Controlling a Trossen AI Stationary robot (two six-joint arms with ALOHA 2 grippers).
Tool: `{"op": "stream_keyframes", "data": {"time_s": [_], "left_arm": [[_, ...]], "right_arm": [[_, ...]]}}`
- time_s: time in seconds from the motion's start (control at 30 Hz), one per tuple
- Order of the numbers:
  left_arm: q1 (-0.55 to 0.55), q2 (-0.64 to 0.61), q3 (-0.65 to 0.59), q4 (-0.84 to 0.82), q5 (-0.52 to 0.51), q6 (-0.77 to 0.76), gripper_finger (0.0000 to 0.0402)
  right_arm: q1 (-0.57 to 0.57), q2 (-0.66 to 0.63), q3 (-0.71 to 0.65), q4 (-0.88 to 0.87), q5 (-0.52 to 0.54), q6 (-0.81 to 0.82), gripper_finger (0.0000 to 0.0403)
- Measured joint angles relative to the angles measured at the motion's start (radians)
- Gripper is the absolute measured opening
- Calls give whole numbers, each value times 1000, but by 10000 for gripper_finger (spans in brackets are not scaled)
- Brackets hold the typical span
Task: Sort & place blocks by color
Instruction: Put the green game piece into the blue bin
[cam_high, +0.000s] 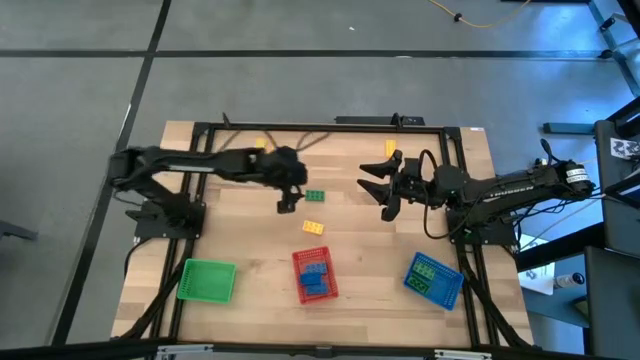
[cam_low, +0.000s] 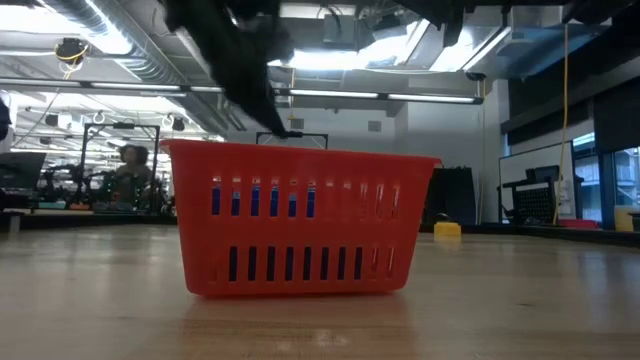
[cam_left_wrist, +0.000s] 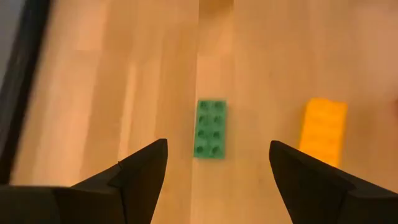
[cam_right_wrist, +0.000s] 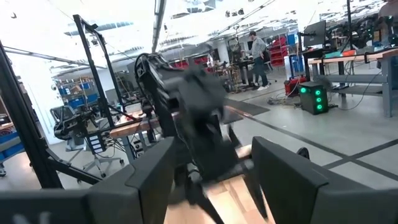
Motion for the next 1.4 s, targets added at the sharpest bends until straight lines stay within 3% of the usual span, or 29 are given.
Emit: {"op": "stream_keyframes", "data": {"time_s": [0.2, 0.37, 0.97, 1.4], "left_arm": [[24, 203, 5, 37, 14, 82, 275], [51, 288, 5, 124, 91, 71, 275], [137, 339, 6, 164, 234, 79, 275], [109, 389, 7, 168, 198, 51, 270]], "right_arm": [[0, 0, 0, 0, 0, 38, 217], [0, 0, 0, -5, 0, 48, 217], [0, 0, 0, -10, 0, 48, 217], [0, 0, 0, -11, 0, 48, 217]]}}
